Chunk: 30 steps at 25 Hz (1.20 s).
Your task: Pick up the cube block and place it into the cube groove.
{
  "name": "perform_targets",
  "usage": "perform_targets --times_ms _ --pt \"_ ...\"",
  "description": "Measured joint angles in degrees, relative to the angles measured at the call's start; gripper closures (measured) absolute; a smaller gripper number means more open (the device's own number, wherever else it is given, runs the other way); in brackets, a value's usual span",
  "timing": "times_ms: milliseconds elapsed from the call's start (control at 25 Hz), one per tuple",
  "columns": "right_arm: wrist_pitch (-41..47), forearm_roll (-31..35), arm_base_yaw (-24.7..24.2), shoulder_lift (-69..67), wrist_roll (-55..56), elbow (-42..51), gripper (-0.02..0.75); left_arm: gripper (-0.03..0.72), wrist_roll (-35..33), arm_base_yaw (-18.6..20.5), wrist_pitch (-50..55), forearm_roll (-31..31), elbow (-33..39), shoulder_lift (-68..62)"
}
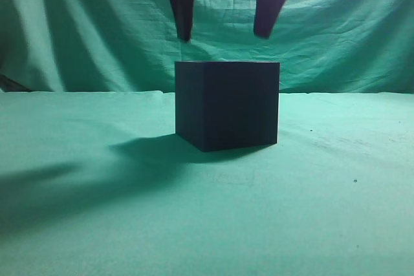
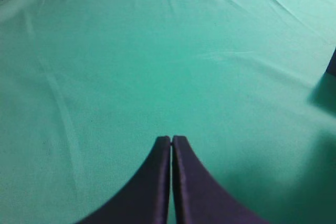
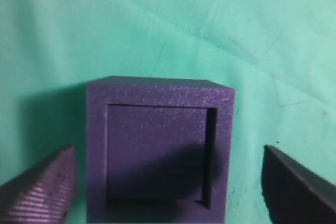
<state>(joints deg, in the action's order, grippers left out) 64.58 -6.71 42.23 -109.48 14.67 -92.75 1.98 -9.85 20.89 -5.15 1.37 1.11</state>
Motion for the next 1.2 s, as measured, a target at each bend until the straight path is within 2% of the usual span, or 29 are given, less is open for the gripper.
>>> perform_targets --times_ms 80,200,320,440,720,1200 --pt "3.57 0.00 0.00 0.11 0.00 -3.84 0.127 0.688 0.00 0.00 0.00 0.00 0.00 0.00" --pt "5.59 -0.21 0.00 0.88 -0.19 -9.74 0.352 0.688 0.00 0.00 0.00 0.00 0.00 0.00" --pt "6.23 0.61 0.00 4.09 -0.40 -11.46 0.623 0.688 0.00 0.00 0.00 0.00 0.00 0.00" --pt "6.94 1.94 0.00 8.91 -0.52 -11.59 0.738 0.688 0.00 0.00 0.00 0.00 0.00 0.00" --pt "7.28 5.69 0.00 22.40 -0.64 -8.87 0.738 0.688 0.00 0.00 0.00 0.00 0.00 0.00" --pt "5.85 5.45 0.00 51.23 -0.75 25.17 0.738 0.688 0.00 0.00 0.00 0.00 0.00 0.00"
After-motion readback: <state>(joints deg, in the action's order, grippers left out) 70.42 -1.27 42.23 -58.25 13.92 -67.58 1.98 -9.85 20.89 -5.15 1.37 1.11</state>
